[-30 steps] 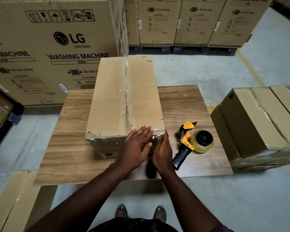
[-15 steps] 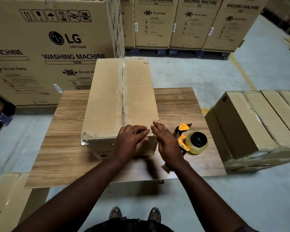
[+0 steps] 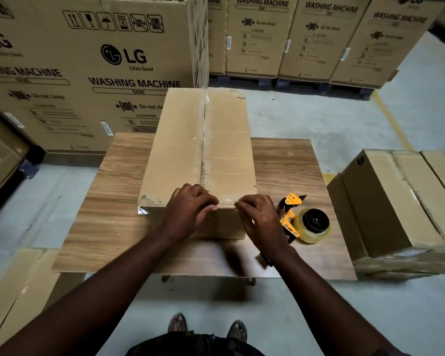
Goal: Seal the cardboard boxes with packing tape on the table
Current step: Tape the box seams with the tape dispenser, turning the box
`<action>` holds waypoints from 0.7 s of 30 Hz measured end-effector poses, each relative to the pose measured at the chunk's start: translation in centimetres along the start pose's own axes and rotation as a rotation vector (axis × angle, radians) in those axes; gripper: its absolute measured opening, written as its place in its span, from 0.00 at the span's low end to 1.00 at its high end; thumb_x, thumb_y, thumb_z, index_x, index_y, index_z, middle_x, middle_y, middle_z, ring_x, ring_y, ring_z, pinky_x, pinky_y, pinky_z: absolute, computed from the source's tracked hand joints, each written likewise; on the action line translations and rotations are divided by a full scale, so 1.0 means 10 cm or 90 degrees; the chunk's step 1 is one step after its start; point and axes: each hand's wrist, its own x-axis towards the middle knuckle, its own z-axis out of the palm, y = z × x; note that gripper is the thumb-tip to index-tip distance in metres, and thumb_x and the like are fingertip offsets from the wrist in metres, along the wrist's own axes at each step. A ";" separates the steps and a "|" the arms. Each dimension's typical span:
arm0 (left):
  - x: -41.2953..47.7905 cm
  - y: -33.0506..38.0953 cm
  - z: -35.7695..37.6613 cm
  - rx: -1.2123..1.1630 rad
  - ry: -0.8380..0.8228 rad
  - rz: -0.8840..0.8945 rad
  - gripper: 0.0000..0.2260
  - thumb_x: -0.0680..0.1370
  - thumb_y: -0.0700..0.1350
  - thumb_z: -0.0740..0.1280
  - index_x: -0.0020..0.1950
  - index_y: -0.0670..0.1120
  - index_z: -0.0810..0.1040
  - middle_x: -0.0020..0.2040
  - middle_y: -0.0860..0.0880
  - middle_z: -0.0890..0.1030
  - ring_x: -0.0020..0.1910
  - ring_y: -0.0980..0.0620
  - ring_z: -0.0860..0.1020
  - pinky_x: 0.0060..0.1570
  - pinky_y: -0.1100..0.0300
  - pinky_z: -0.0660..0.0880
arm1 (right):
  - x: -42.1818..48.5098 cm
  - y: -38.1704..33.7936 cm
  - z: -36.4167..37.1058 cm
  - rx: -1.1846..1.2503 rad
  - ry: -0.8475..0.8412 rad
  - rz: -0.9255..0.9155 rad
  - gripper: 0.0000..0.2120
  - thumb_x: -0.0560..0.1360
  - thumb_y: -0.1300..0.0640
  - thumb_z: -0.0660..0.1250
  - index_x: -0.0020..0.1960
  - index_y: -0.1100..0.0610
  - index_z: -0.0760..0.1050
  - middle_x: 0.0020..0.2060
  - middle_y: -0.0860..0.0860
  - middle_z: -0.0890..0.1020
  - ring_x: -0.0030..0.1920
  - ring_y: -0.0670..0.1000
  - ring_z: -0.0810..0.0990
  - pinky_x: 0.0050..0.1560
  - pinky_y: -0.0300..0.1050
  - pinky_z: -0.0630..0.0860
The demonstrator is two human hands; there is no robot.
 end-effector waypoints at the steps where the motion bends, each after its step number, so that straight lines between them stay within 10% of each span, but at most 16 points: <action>1: -0.04 -0.05 -0.03 0.003 -0.016 0.005 0.08 0.77 0.49 0.72 0.56 0.54 0.82 0.49 0.53 0.78 0.49 0.49 0.74 0.47 0.53 0.71 | -0.02 0.01 0.00 -0.009 -0.007 -0.003 0.08 0.79 0.64 0.70 0.57 0.62 0.83 0.51 0.56 0.81 0.52 0.57 0.76 0.53 0.48 0.74; 16: -0.31 -0.48 -0.32 0.001 -0.089 -0.039 0.23 0.71 0.47 0.77 0.65 0.56 0.77 0.57 0.54 0.74 0.55 0.50 0.72 0.54 0.50 0.70 | 0.17 -0.25 0.15 -0.005 -0.123 0.020 0.21 0.67 0.67 0.73 0.58 0.54 0.81 0.51 0.50 0.77 0.52 0.55 0.74 0.50 0.48 0.68; 21: -0.39 -0.80 -0.58 -0.012 -0.042 -0.123 0.20 0.73 0.65 0.66 0.60 0.57 0.79 0.53 0.56 0.75 0.55 0.51 0.72 0.55 0.49 0.69 | 0.38 -0.50 0.24 -0.069 -0.121 0.127 0.13 0.71 0.42 0.74 0.48 0.49 0.78 0.45 0.48 0.76 0.49 0.52 0.72 0.46 0.49 0.66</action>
